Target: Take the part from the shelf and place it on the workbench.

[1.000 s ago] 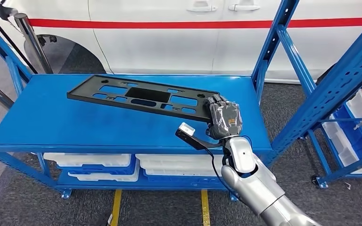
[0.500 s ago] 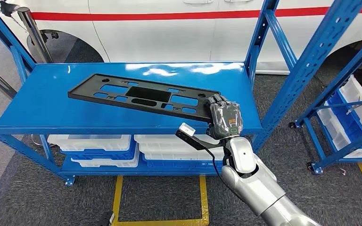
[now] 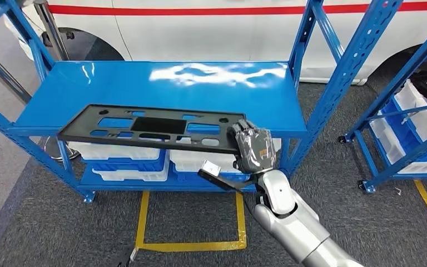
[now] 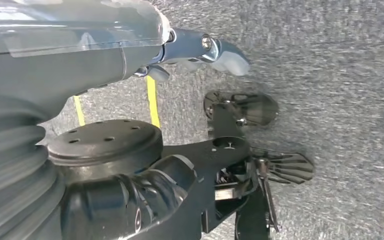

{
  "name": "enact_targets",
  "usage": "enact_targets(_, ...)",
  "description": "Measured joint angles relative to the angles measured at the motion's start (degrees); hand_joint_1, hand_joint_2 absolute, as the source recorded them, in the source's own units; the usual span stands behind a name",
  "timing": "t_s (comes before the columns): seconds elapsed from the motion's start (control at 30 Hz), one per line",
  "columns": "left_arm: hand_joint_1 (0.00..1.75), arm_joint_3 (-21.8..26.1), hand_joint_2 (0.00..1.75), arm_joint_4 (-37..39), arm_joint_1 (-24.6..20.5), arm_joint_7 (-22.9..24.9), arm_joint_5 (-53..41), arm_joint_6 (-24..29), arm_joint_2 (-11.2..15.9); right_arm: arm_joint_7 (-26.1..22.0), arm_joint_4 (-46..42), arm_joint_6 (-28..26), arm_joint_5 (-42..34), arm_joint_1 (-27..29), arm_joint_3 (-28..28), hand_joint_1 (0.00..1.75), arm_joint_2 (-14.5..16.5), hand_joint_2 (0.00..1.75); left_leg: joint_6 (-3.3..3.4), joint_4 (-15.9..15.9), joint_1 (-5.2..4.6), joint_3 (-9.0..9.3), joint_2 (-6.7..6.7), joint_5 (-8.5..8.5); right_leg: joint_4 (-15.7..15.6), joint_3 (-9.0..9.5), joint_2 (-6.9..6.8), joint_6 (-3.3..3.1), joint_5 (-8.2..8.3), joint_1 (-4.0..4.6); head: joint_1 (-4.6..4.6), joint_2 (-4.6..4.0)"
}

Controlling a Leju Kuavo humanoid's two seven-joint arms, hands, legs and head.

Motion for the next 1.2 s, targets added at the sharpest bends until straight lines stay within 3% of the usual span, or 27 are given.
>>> enact_targets(0.03,0.0,0.0,1.75,0.0,-0.1,0.1,0.0,0.0,0.0,-0.2,0.0,-0.2,0.0,0.3,0.2,1.75,0.0,1.75,0.4,-0.3,0.17,-0.71,0.15,0.98,1.8,-0.68,0.06,0.2,-2.44,0.02,0.03,0.0)
enact_targets(0.1,0.0,0.0,1.75,-0.1,-0.2,0.1,0.0,0.0,0.0,-0.3,-0.1,-0.4,0.1,0.6,0.6,1.75,0.0,1.75,0.82,-0.2,0.16,-2.56,0.26,2.56,8.6,-2.3,0.08,0.49,-8.56,-0.09,0.05,0.0)
enact_targets(0.13,0.0,0.0,1.75,-0.1,-0.2,0.1,0.0,0.0,0.0,-0.3,-0.1,-0.4,0.1,0.8,0.7,1.75,0.0,1.75,0.78,-0.1,0.14,-3.6,0.26,3.28,12.3,-2.81,0.07,0.65,-10.23,-0.15,0.05,0.0)
enact_targets(0.17,0.0,0.0,1.75,-0.1,-0.2,0.1,0.0,-0.1,0.0,-0.3,0.0,-0.4,0.1,1.0,0.8,1.75,0.0,1.75,0.71,0.2,0.12,-4.67,0.27,3.93,15.0,-2.79,0.08,0.78,-10.41,-0.2,0.05,0.0)
enact_targets(0.2,0.0,0.0,1.75,-0.1,-0.2,0.1,0.0,-0.1,0.0,-0.3,0.0,-0.5,0.2,1.1,0.9,1.75,0.0,1.75,0.59,0.5,0.13,-5.79,0.28,4.55,16.0,-1.97,0.07,0.86,-9.34,-0.27,0.05,0.0)
enact_targets(0.27,0.0,0.0,1.75,-0.1,-0.2,0.1,0.0,-0.1,0.0,-0.3,0.0,-0.6,0.6,1.2,1.0,1.75,0.0,1.75,0.23,1.3,0.15,-7.9,0.3,5.57,12.3,2.4,0.06,0.8,-6.57,-0.4,0.05,0.0)
enact_targets(0.33,0.0,0.0,1.75,-0.2,-0.3,0.1,0.0,-0.1,0.0,-0.2,-0.1,-0.9,1.1,1.2,1.0,1.75,0.1,1.75,-0.33,2.1,0.06,-9.45,0.28,6.45,4.5,8.14,0.08,0.5,-7.5,-0.23,0.01,0.0)
enact_targets(0.4,0.0,0.0,1.75,-0.2,-0.4,0.2,-0.1,-0.1,0.0,0.0,-0.2,-1.3,1.6,1.2,1.1,1.75,0.2,1.75,-0.99,2.2,0.06,-10.05,0.29,7.51,0.1,10.49,0.14,0.12,-9.1,0.15,0.0,0.0)
enact_targets(0.47,0.0,-0.1,1.75,-0.2,-0.4,0.3,-0.2,-0.2,0.0,0.0,-0.2,-1.7,1.8,1.2,1.1,1.75,0.3,1.75,-1.68,1.9,0.13,-10.36,0.21,8.3,-0.6,9.79,0.0,-0.57,-8.09,0.06,0.05,0.0)
enact_targets(0.5,0.0,-0.1,1.75,-0.2,-0.4,0.4,-0.2,-0.2,0.0,0.1,-0.2,-1.8,1.8,1.3,1.1,1.75,0.3,1.75,-2.02,2.3,0.19,-10.79,0.12,7.4,-0.9,9.29,-0.09,-1.02,-7.35,-0.09,0.01,0.0)
enact_targets(0.53,0.0,-0.1,1.75,-0.2,-0.3,0.5,-0.2,-0.2,0.0,0.0,-0.2,-2.0,1.5,1.3,1.1,1.75,0.4,1.75,-2.31,3.5,0.22,-11.32,0.04,5.53,-1.2,8.69,-0.2,-1.48,-6.53,-0.3,0.0,0.0)
enact_targets(0.57,0.0,-0.1,1.75,-0.2,-0.3,0.6,-0.2,-0.3,0.0,-0.2,-0.2,-2.0,0.8,1.3,1.1,1.75,0.5,1.75,-2.58,6.1,0.38,-12.06,0.0,2.49,-1.3,7.97,-0.28,-1.81,-5.73,-0.36,-0.03,0.0)
enact_targets(0.63,0.0,-0.1,1.75,-0.2,-0.4,0.7,-0.1,-0.4,0.0,-1.7,-0.2,-1.6,-2.6,1.5,1.1,1.75,0.6,1.75,-3.14,13.4,0.53,-13.39,0.02,-2.82,-1.2,6.24,-0.29,-2.11,-4.31,-0.33,-0.05,0.0)
enact_targets(0.67,0.0,-0.1,1.75,-0.2,-0.4,0.8,0.0,-0.5,0.0,-3.2,-0.2,-0.9,-5.4,1.6,1.1,1.75,0.6,1.75,-3.38,16.7,0.61,-13.63,0.02,-3.84,-1.2,5.29,-0.31,-2.09,-3.61,-0.3,-0.06,0.0)
enact_targets(0.7,0.0,-0.1,1.75,-0.2,-0.4,0.7,0.0,-0.6,0.0,-5.0,-0.2,0.1,-8.8,1.8,1.1,1.75,0.6,1.75,-3.54,18.4,0.68,-13.16,0.02,-3.34,-1.0,4.35,-0.33,-2.0,-2.96,-0.29,-0.07,0.0)
enact_targets(0.73,0.0,-0.1,1.75,-0.2,-0.4,0.7,0.0,-0.7,0.0,-6.8,-0.2,1.4,-12.2,2.0,1.2,1.75,0.7,1.75,-3.63,17.9,0.77,-11.74,0.02,-1.88,-0.9,3.4,-0.32,-1.86,-2.34,-0.32,-0.07,0.0)
enact_targets(0.8,0.0,-0.1,1.75,-0.2,-0.6,0.7,0.0,-0.9,0.1,-10.0,-0.3,3.8,-18.3,2.2,1.2,1.75,0.7,1.75,-3.66,11.5,0.93,-6.11,-0.03,0.22,-0.4,1.75,-0.26,-1.39,-1.27,-0.32,-0.07,0.0)
enact_targets(0.87,0.0,-0.2,1.75,-0.3,-0.8,0.6,0.0,-1.0,0.2,-12.8,-0.8,7.1,-24.4,2.3,1.2,1.75,0.8,1.75,-3.22,3.7,0.81,-0.78,-0.25,-0.77,-0.3,0.89,-0.28,-0.76,-0.26,-0.2,-0.03,0.0)
enact_targets(0.9,0.0,-0.2,1.75,-0.4,-1.0,0.5,0.0,-1.0,0.2,-14.4,-1.0,9.7,-28.7,2.4,1.2,1.75,0.8,1.75,-2.94,1.6,0.66,0.36,-0.37,-1.5,-0.4,0.72,-0.32,-0.44,0.3,-0.15,-0.01,0.0)
enact_targets(0.97,0.0,-0.4,1.75,-0.4,-1.1,0.3,0.0,-1.1,0.3,-17.9,-1.3,16.6,-39.5,2.8,1.2,1.75,0.9,1.75,-2.13,0.9,0.65,0.07,-0.36,-1.01,-0.8,0.53,-0.29,0.21,1.18,-0.19,0.01,0.0)
enact_targets(1.03,0.0,-0.6,1.75,-0.4,-1.3,0.3,-0.2,-1.2,0.3,-20.4,-1.4,23.6,-49.7,3.5,1.1,1.75,1.0,1.75,-1.03,0.6,0.8,-0.82,-0.13,0.21,0.7,-0.24,-0.11,0.75,-1.02,-0.27,0.05,0.0)
enact_targets(1.13,0.0,-1.1,1.75,-0.4,-1.7,0.3,-0.3,-1.2,0.5,-21.8,-1.5,29.2,-57.4,4.0,0.9,1.75,1.0,1.75,0.13,0.8,0.55,-2.94,0.07,1.88,10.4,-2.78,0.01,1.04,-8.96,-0.36,0.09,0.0)
enact_targets(1.17,0.0,-1.2,1.75,-0.4,-1.8,0.3,-0.3,-1.2,0.5,-21.9,-1.5,29.8,-58.3,4.1,0.9,1.75,1.0,1.75,0.22,1.0,0.41,-3.74,0.08,2.34,13.8,-3.34,0.01,1.08,-10.39,-0.35,0.08,0.0)
enact_targets(1.2,0.0,-1.3,1.75,-0.4,-1.8,0.3,-0.3,-1.2,0.6,-22.0,-1.5,30.5,-59.0,4.3,0.8,1.75,1.0,1.75,0.24,1.3,0.28,-4.57,0.09,2.76,15.9,-3.16,0.01,1.04,-10.53,-0.34,0.07,0.0)
